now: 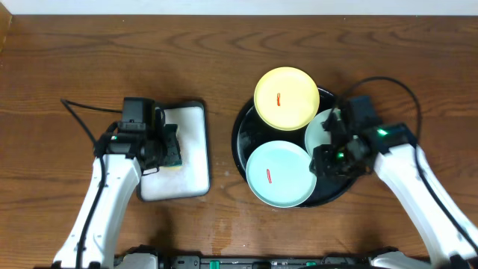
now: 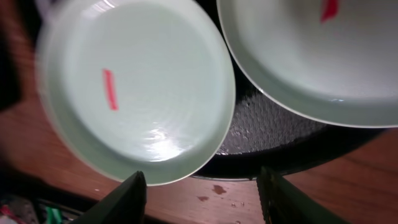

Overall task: Clean dirty plates on tray and stack at the side
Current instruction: 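Scrub the pale green plate with the sponge held in the left gripper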

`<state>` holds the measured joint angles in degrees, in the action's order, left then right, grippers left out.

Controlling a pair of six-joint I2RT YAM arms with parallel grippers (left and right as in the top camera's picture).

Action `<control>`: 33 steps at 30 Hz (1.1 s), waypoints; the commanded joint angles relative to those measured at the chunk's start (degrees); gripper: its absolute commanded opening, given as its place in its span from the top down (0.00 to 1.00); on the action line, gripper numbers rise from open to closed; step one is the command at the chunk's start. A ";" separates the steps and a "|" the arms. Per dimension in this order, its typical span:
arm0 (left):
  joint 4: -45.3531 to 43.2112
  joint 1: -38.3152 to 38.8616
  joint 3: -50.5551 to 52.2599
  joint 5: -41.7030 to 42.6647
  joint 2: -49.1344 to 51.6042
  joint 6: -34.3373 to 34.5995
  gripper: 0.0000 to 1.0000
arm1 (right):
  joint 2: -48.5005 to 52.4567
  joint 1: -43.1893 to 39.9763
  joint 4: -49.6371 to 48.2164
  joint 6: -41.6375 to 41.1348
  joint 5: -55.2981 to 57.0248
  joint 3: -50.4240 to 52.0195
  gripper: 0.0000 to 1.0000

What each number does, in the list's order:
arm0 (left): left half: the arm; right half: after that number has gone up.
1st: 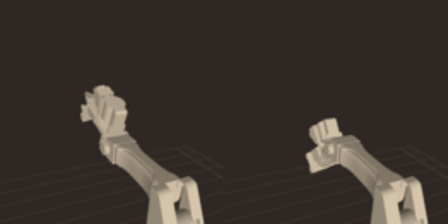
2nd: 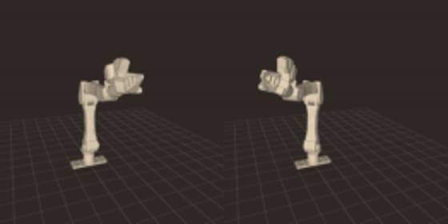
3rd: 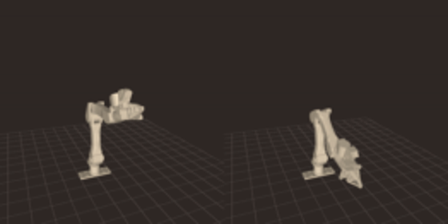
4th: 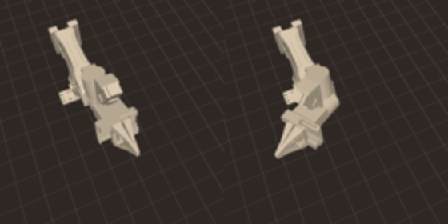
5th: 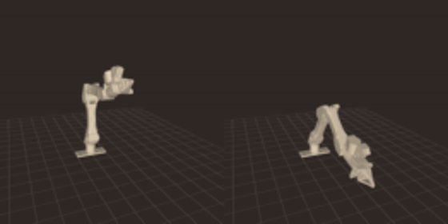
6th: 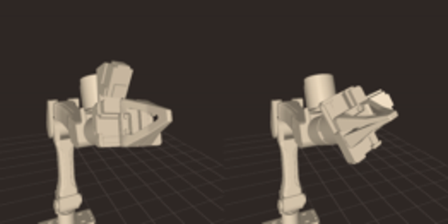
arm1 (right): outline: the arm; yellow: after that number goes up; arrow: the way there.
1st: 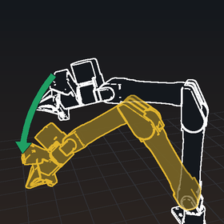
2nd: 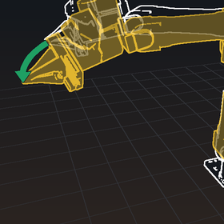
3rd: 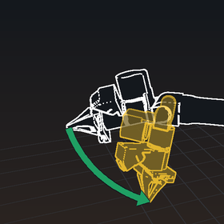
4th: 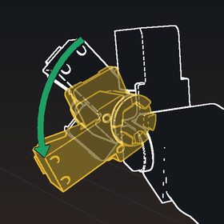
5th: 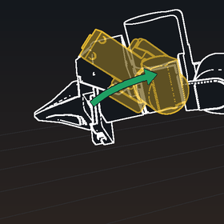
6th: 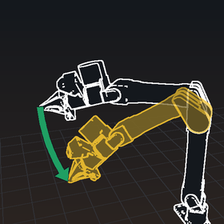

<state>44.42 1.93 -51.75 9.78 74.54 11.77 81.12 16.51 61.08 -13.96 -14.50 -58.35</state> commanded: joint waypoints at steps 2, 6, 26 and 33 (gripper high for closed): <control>1.70 -0.20 -1.11 3.58 -3.28 -0.37 0.92 | 7.89 1.51 -0.26 -1.49 2.89 -0.61 0.48; 3.61 -0.20 -1.11 3.74 -5.60 -0.83 0.92 | 13.55 1.49 -3.30 -3.41 5.57 -0.02 0.51; 6.08 -0.20 -1.09 5.25 -6.08 -1.73 0.93 | 15.21 1.57 -24.81 -7.72 -1.46 8.74 0.99; 6.03 -0.17 -1.09 6.75 -6.08 -1.95 0.92 | 15.19 1.60 -30.08 -17.84 10.10 8.74 0.99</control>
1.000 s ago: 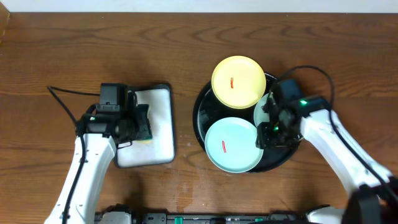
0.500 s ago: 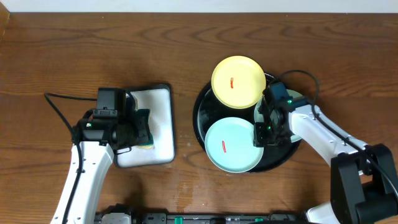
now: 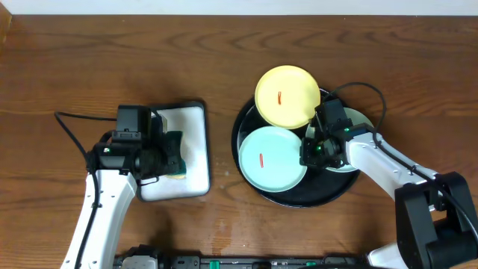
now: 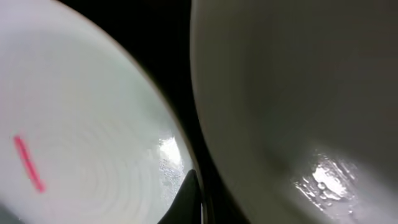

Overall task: Clean dirty plates on tray and stack at the side
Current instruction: 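Scrub the pale green plate with the sponge held in the left gripper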

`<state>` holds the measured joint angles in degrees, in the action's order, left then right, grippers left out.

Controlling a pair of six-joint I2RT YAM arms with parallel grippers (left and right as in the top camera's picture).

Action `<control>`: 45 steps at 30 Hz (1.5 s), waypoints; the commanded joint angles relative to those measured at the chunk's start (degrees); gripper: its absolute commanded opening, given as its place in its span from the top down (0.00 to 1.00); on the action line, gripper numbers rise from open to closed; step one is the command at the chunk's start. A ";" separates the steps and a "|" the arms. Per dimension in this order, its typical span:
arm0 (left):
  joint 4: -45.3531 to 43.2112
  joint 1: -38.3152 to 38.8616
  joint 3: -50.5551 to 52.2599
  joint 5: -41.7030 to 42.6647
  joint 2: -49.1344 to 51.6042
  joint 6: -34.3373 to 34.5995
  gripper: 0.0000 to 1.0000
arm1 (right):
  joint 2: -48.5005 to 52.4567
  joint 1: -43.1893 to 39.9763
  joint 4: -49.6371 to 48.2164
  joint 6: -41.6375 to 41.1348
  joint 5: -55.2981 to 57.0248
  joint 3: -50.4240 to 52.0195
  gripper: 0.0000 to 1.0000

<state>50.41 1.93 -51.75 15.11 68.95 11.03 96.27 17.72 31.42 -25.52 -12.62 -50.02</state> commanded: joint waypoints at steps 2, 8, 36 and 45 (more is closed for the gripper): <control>0.02 -0.17 -1.09 1.70 -0.48 -1.20 0.92 | 0.04 0.39 -0.22 -7.48 11.45 0.42 0.99; -2.45 0.92 -1.09 6.64 -0.48 -1.33 0.93 | 0.07 1.70 0.46 -2.67 7.85 0.42 0.99; -46.18 35.91 0.13 7.82 33.88 34.34 0.93 | 0.07 3.82 1.62 -3.82 9.53 0.42 0.99; -35.47 35.58 -0.72 -6.75 37.77 36.37 0.92 | 0.07 3.82 2.14 -3.82 9.35 0.42 0.99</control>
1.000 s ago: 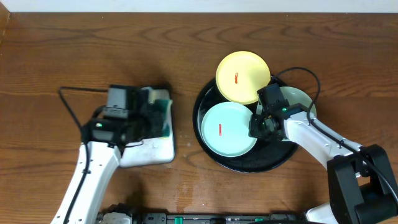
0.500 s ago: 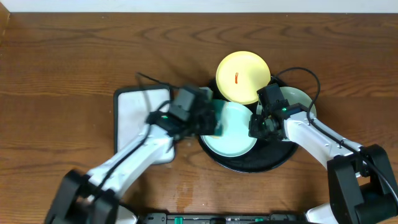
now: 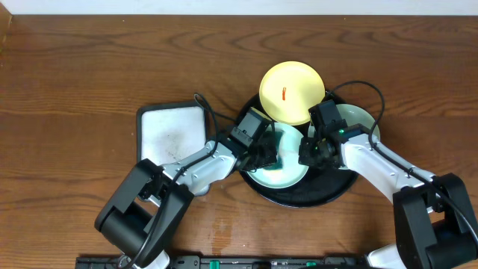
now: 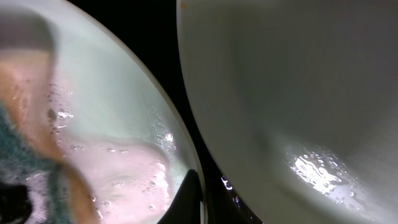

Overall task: Clean dirty plates on tray and stack at the side
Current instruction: 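Scrub the pale green plate with the sponge held in the left gripper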

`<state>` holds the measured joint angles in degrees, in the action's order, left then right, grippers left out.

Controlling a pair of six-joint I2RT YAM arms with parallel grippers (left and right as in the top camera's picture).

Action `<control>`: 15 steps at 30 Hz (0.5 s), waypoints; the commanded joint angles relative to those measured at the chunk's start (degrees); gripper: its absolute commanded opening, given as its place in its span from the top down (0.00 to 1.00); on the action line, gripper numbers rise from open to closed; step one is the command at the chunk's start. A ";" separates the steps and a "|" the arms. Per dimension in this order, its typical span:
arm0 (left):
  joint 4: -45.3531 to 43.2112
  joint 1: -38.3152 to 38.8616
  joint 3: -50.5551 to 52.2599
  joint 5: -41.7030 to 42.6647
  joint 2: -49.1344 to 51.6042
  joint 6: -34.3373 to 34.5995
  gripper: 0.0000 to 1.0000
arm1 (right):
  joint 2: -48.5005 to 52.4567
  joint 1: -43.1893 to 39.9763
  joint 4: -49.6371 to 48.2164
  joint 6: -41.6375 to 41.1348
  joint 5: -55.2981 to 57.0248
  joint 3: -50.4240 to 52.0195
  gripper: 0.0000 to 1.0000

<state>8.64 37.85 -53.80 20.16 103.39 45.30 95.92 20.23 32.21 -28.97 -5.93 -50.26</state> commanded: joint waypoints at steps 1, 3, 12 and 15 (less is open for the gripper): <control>8.22 -0.61 0.87 -14.01 3.32 1.62 0.92 | 0.42 1.31 1.55 -0.37 2.67 0.66 0.99; 11.58 -1.09 -0.28 -17.92 3.32 0.00 0.93 | 0.42 1.31 2.05 -0.37 2.69 0.66 0.99; 27.54 -1.51 -9.70 -31.74 3.32 -4.17 0.92 | 0.42 1.31 2.69 -0.37 2.69 0.66 0.99; 25.75 -1.16 -9.66 -29.07 3.67 -4.11 0.93 | 0.42 1.31 2.84 -0.37 2.69 0.66 0.99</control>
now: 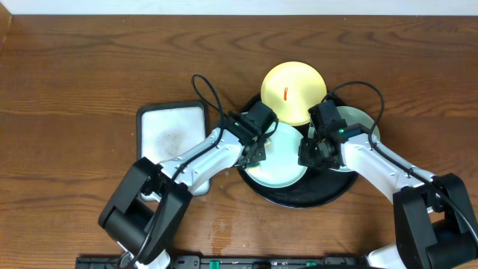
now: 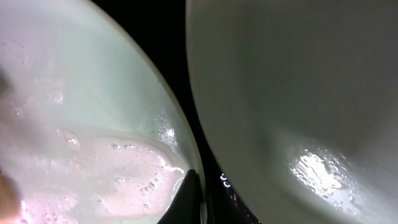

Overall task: Clean dirty plates on tray and stack at the side
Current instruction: 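Scrub the pale green plate with the sponge held in the left gripper, then return the sponge to the foam tray with the left gripper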

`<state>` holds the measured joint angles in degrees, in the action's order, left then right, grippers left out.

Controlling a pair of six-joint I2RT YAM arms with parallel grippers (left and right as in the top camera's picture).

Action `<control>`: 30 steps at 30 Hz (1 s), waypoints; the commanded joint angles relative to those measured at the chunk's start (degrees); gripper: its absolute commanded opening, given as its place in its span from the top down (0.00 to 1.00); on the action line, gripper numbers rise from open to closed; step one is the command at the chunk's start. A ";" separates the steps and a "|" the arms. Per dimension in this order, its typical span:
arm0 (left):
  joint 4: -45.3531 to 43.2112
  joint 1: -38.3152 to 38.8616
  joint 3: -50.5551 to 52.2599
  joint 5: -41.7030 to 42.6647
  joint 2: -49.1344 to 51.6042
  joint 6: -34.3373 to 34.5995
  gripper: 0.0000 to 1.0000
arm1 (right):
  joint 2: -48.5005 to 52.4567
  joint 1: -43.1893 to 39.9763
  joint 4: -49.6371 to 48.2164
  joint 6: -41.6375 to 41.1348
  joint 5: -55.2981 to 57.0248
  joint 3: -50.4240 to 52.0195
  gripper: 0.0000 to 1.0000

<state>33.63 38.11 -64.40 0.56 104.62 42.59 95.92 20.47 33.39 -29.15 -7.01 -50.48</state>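
Observation:
A pale blue plate (image 1: 280,166) lies on the black round tray (image 1: 328,196). Pinkish foam (image 2: 93,174) smears its surface (image 2: 74,81). My right gripper (image 1: 308,155) is shut on this plate's right rim, one dark finger (image 2: 189,199) lying over the edge. My left gripper (image 1: 256,148) sits at the plate's upper left, shut on the sponge, which it mostly hides. A yellow plate (image 1: 293,91) with a red mark leans on the tray's far edge. A pale green plate (image 1: 355,131) lies right of the blue one, filling the right of the wrist view (image 2: 298,81).
A white rectangular sponge tray (image 1: 170,131) lies on the wooden table left of the black tray. The left arm's cable (image 1: 205,93) loops above it. Both arms crowd the middle of the black tray.
My left gripper has shifted from the blue plate's middle toward its upper left. The sponge has left the right wrist view, and pink foam lies where it was. The right gripper holds the same rim.
First my left gripper held the sponge at the white tray and my right gripper hung open by the blue plate. Then the right gripper sat on that plate's rim. Later the sponge was on the plate, its red mark replaced by foam, as now.

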 commanded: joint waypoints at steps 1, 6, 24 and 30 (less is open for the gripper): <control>-0.04 -1.22 0.96 -7.23 2.60 -1.40 0.93 | 0.42 1.07 1.73 -0.20 3.76 0.87 0.99; -9.66 0.94 1.16 11.02 5.75 -1.40 0.93 | 0.42 1.07 1.75 -0.20 3.76 0.87 0.99; -10.29 0.33 1.14 22.05 7.82 -1.22 0.92 | 0.42 1.07 2.21 -0.17 3.76 0.87 0.99; 0.63 -5.44 0.35 8.90 2.84 -3.19 0.93 | 0.42 1.07 2.21 -0.17 3.74 0.87 0.99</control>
<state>29.65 35.92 -66.17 22.22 108.60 40.91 95.72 20.95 34.35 -29.56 -5.45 -50.57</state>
